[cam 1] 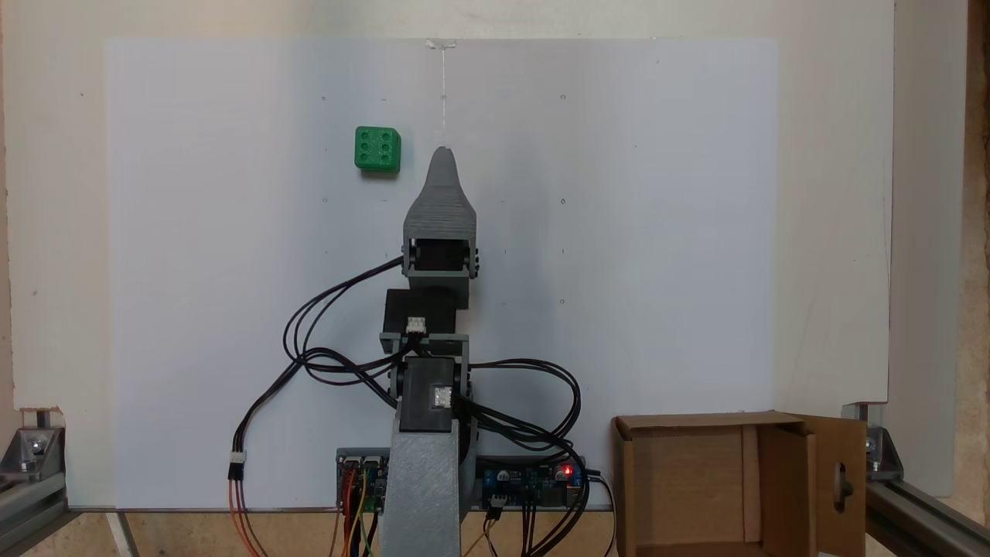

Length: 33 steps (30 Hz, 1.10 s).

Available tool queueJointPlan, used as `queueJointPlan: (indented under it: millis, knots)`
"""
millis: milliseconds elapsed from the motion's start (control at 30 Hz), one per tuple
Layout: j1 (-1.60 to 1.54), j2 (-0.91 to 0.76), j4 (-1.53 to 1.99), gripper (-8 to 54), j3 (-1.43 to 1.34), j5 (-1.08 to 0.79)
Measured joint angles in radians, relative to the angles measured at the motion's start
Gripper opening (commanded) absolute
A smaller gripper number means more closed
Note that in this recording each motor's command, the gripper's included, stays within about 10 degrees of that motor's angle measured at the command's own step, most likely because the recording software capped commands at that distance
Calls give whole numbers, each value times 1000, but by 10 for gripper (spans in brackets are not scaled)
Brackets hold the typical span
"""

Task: Grasp a green dice and put it in the bin.

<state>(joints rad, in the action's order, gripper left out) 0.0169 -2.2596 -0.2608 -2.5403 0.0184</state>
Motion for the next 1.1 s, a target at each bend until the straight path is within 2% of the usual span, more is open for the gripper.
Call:
queueJointPlan:
  millis: [433,600,767,1100]
  knots:
    - [-26,28,664,432,426,91]
    - [-26,129,801,432,548,91]
    - [-34,327,989,434,815,100]
    - [-91,637,1154,435,1060,129]
